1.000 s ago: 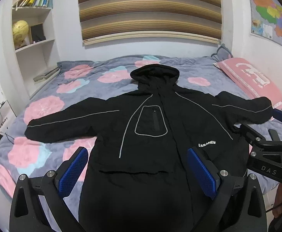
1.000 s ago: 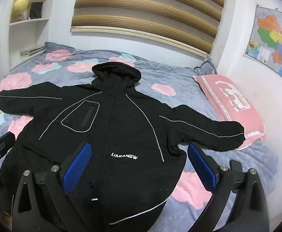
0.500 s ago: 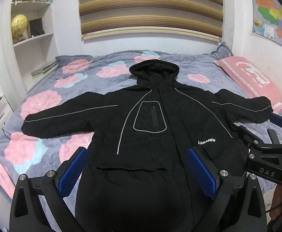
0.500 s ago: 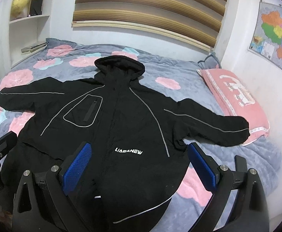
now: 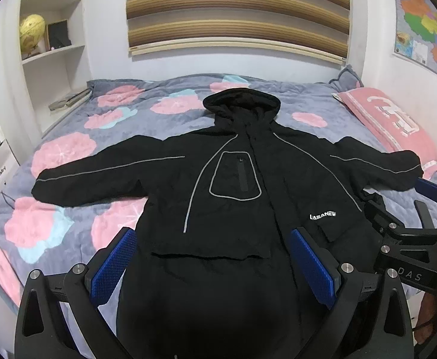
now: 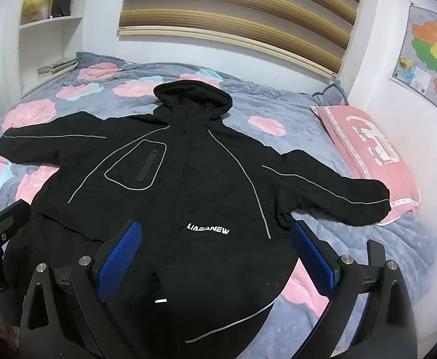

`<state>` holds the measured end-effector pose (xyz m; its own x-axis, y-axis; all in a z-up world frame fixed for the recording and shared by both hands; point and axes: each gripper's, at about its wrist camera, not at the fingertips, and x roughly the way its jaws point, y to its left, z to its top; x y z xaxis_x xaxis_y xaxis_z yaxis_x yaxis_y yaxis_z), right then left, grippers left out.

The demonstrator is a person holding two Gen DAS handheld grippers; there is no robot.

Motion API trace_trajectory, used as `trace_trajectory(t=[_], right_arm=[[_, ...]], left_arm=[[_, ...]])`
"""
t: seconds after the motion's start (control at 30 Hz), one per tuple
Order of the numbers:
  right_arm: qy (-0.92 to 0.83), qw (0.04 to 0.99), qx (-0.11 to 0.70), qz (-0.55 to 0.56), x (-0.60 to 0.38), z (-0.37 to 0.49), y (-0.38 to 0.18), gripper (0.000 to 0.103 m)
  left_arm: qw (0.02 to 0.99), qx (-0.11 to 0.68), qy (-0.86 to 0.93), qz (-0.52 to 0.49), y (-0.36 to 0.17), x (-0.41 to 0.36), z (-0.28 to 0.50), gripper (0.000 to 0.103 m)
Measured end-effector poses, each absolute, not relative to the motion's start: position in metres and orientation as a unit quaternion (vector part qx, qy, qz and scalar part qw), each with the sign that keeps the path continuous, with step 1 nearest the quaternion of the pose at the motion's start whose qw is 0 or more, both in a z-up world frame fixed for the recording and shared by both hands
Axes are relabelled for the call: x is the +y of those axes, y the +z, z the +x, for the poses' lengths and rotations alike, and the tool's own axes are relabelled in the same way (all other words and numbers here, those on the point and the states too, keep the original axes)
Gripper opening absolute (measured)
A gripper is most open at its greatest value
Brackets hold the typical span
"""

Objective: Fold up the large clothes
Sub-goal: 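Position both grippers open above the jacket body near the hem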

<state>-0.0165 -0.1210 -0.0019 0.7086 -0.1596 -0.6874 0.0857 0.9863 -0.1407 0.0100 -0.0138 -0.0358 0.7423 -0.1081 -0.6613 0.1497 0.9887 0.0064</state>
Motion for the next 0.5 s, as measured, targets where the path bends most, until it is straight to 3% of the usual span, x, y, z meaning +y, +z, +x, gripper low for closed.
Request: trace_trajectory(t=[0.5], right_arm=[[-0.037, 0.915, 0.396, -0.060, -0.092, -0.013, -0.013, 0.100]], left_arm=[[0.930, 0.364, -0.059, 0.012, -0.045, 0.005, 0.012, 0.102]])
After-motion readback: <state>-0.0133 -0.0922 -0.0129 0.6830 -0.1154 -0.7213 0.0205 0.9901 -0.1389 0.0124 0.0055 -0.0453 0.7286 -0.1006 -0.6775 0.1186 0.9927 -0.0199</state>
